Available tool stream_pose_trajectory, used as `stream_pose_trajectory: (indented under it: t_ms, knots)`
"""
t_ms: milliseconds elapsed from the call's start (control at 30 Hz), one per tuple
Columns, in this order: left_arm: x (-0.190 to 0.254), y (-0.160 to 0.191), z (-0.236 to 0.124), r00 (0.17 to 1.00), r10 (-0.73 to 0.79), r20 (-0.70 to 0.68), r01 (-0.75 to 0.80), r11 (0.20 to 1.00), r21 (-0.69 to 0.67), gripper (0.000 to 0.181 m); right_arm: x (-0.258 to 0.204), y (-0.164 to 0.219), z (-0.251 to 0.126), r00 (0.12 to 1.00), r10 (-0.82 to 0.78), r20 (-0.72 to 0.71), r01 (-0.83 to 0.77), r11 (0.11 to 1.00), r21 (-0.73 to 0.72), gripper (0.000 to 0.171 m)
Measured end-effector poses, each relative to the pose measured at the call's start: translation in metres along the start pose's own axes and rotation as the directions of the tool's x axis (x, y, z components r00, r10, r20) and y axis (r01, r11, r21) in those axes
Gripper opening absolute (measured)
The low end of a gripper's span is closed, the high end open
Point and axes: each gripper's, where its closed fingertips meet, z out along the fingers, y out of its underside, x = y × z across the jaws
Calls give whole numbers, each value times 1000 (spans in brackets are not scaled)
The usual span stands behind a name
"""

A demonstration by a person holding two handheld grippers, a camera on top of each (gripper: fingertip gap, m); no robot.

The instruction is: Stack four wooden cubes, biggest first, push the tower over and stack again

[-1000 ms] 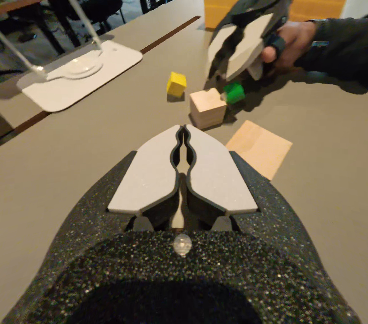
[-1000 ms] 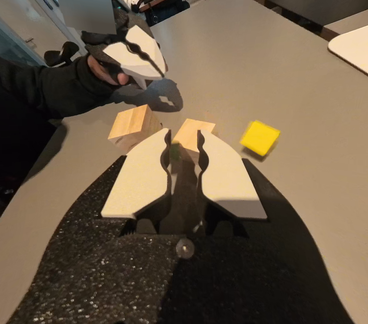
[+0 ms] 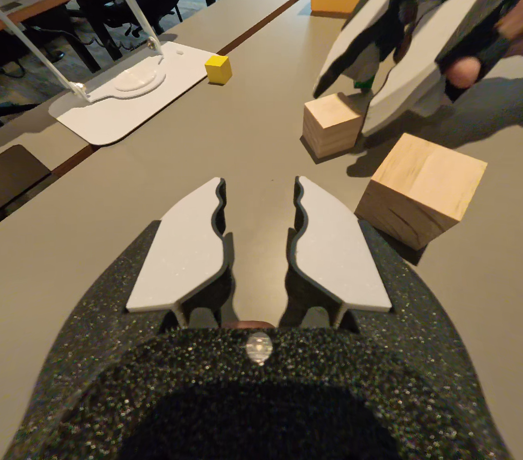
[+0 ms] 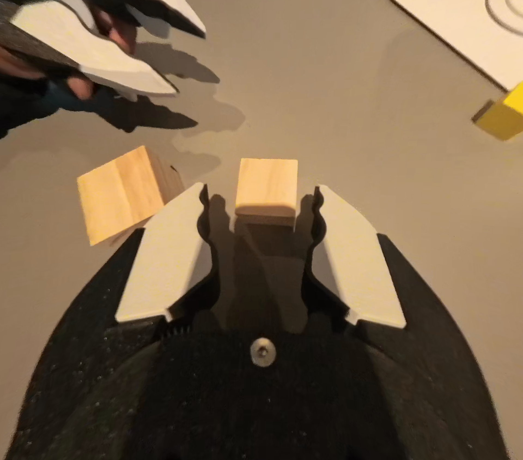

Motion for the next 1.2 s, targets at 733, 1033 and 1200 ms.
stream_pose_trajectory:
  t_ms: [733, 1033, 1200]
  knots:
    - [12, 8, 6, 996, 79, -41, -82, 994, -70, 46, -19, 38, -2, 925, -269, 268, 304, 948, -98, 54]
    - [10, 9, 5, 997, 62, -38, -65, 995, -72, 45, -15, 38, 6, 949, -241, 201, 271, 953, -137, 47]
    - [11, 10, 6, 997, 76, -35, -79, 993, -84, 45, -20, 9, -12, 950, -233, 208, 242, 970, -19, 47]
